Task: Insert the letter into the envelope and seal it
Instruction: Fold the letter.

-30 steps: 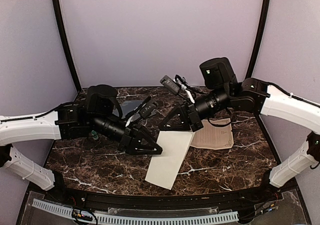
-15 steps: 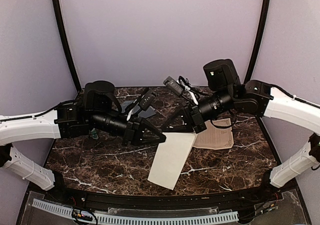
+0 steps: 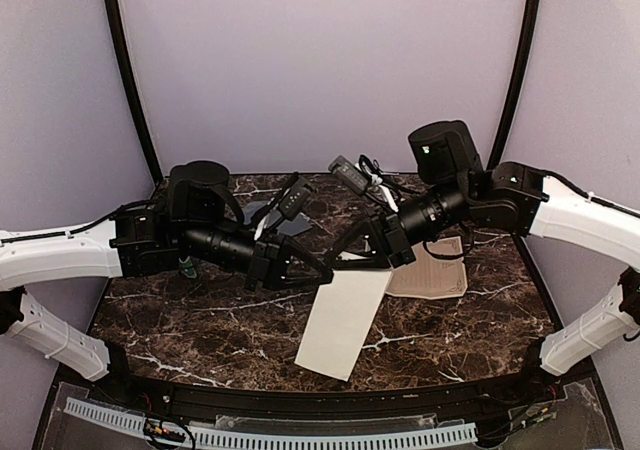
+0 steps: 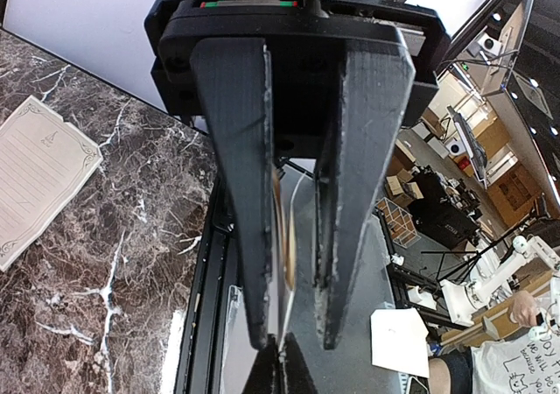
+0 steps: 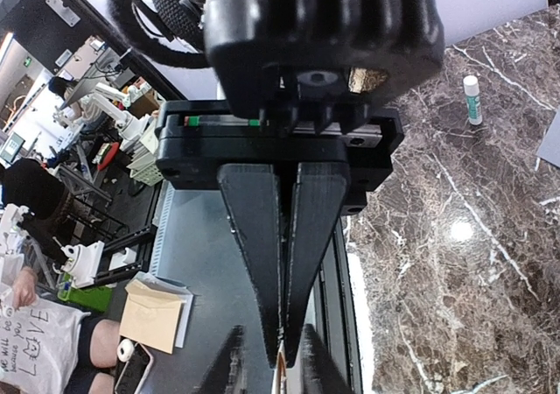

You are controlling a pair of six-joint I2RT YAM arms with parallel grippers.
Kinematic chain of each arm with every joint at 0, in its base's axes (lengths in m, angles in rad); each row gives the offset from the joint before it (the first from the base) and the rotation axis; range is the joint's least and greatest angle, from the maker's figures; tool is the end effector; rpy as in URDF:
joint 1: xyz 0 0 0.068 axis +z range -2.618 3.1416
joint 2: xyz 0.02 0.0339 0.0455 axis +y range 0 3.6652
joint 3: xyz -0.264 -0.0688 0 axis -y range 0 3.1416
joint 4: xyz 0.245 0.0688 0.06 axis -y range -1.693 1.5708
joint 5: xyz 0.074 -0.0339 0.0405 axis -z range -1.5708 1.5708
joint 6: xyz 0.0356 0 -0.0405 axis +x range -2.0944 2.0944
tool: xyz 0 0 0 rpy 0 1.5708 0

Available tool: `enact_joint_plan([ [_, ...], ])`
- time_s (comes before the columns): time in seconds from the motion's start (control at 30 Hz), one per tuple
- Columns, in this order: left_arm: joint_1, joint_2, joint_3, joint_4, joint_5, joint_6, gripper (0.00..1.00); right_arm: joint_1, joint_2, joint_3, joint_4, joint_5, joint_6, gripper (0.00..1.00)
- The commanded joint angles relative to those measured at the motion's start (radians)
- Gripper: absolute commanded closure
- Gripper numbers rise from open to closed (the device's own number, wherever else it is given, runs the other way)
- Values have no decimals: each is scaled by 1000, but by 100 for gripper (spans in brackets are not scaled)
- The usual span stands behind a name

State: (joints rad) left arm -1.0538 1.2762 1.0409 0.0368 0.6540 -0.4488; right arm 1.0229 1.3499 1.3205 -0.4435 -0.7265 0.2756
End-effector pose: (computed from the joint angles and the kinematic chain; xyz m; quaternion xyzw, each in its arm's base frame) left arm 0.1274 -0.2679 0.3472 0.4125 0.6388 -0.5912 0.2688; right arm 0.1352 0.2670 0.3780 -0.4637 0.6747 0.5363 0.2052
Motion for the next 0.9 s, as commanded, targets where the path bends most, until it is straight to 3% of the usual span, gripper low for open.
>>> enact_joint_plan([
  [0.0, -2, -17, -4, 40, 16, 0, 100, 8, -25, -16, 24, 7, 3, 95],
  [0.03, -2, -16, -4, 40, 17, 0, 100, 7, -26, -16, 28, 14, 5, 100],
  [0.33, -2, -6, -13, 13, 51, 0, 97, 1, -61, -16, 78, 165, 22, 100],
  [0.87, -2, -43, -89, -32, 96, 1, 100, -81, -97, -6, 102, 240, 29, 100],
])
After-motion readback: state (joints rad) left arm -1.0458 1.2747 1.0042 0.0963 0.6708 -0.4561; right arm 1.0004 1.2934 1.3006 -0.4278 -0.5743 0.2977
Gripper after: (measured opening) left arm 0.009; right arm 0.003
